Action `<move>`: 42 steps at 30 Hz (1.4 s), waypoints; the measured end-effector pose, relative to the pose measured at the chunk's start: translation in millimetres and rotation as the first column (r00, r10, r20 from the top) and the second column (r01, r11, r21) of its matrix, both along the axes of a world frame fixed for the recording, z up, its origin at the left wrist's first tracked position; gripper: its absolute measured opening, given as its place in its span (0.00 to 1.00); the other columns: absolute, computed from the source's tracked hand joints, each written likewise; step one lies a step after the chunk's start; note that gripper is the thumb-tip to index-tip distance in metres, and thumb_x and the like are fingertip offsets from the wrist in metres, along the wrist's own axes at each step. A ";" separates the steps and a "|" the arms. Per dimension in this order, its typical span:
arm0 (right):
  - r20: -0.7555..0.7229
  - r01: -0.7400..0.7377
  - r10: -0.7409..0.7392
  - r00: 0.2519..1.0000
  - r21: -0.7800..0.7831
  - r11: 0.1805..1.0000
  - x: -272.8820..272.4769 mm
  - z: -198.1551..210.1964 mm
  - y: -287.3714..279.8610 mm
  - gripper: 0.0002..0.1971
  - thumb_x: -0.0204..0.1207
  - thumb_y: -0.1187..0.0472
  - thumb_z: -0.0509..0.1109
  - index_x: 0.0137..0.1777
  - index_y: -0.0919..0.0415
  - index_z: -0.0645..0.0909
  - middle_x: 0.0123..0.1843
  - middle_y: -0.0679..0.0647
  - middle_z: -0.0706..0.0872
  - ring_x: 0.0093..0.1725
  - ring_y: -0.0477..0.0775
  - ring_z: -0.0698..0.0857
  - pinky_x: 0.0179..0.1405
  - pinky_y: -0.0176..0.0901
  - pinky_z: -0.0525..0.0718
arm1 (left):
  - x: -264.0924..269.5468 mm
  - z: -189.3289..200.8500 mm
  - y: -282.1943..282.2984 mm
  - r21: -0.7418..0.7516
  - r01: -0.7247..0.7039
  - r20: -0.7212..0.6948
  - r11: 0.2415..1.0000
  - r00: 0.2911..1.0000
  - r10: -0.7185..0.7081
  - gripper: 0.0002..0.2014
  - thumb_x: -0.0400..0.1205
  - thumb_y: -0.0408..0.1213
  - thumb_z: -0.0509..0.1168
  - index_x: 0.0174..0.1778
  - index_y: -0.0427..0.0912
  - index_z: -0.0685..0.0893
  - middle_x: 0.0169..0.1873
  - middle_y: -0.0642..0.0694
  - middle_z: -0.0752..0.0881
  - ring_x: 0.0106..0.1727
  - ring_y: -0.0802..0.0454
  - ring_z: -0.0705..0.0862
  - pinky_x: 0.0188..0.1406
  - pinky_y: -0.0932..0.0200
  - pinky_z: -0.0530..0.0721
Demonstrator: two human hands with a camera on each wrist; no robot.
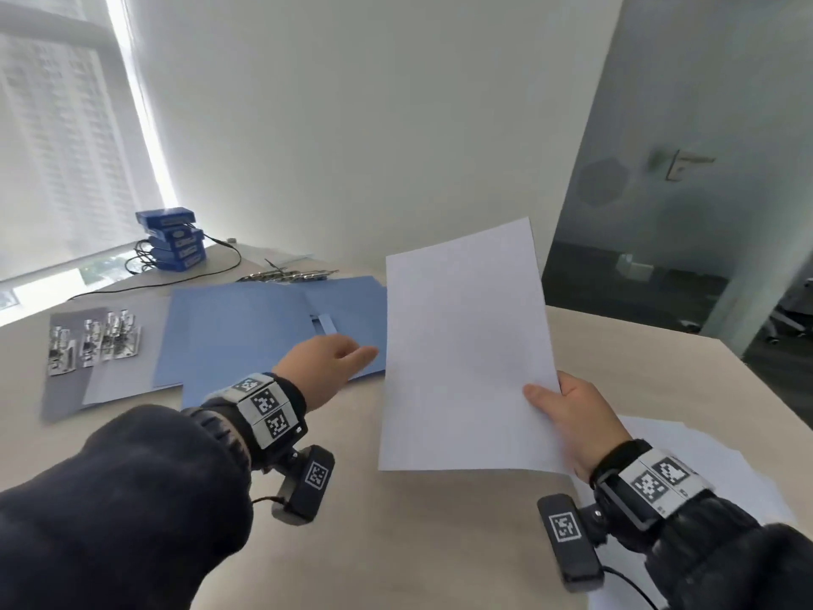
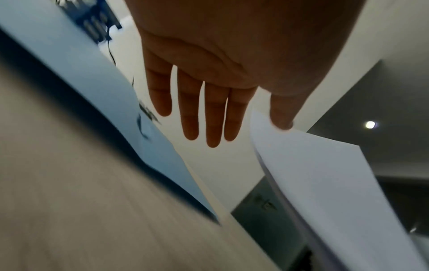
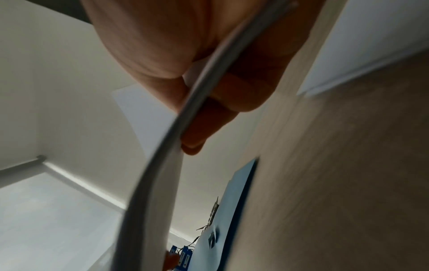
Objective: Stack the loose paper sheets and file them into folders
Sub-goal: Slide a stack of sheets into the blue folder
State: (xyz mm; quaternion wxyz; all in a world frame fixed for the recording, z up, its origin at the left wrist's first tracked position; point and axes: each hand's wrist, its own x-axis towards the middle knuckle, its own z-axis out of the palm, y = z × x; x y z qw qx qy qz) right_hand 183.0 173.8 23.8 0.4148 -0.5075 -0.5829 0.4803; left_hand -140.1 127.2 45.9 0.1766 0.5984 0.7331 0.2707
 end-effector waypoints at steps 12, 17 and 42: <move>-0.051 0.103 -0.113 0.992 -0.170 0.980 -32.3 -24.1 24.9 0.07 0.84 0.64 0.70 0.56 0.64 0.87 0.49 0.61 0.94 0.50 0.66 0.92 0.54 0.59 0.89 | -69.8 -31.6 64.8 -0.458 -0.079 -0.677 0.885 0.677 -0.290 0.27 0.81 0.49 0.70 0.76 0.49 0.76 0.70 0.47 0.82 0.71 0.44 0.82 0.67 0.50 0.82; -0.036 0.114 -0.122 0.992 -0.180 0.977 -26.1 -20.3 22.4 0.06 0.84 0.64 0.69 0.55 0.64 0.87 0.50 0.61 0.94 0.51 0.67 0.92 0.58 0.62 0.88 | -66.8 -33.0 52.8 -0.425 -0.078 -0.687 0.902 0.676 -0.266 0.16 0.84 0.36 0.61 0.69 0.46 0.79 0.64 0.43 0.84 0.65 0.41 0.85 0.58 0.53 0.83; 0.350 0.161 -0.107 0.931 -0.128 0.979 24.1 -21.4 17.8 0.05 0.80 0.66 0.69 0.43 0.60 0.85 0.48 0.61 0.92 0.50 0.67 0.90 0.60 0.61 0.87 | 6.5 -41.3 -23.5 -0.444 0.292 -0.464 0.847 0.733 -0.497 0.32 0.80 0.27 0.56 0.75 0.65 0.80 0.73 0.53 0.81 0.74 0.49 0.77 0.74 0.53 0.76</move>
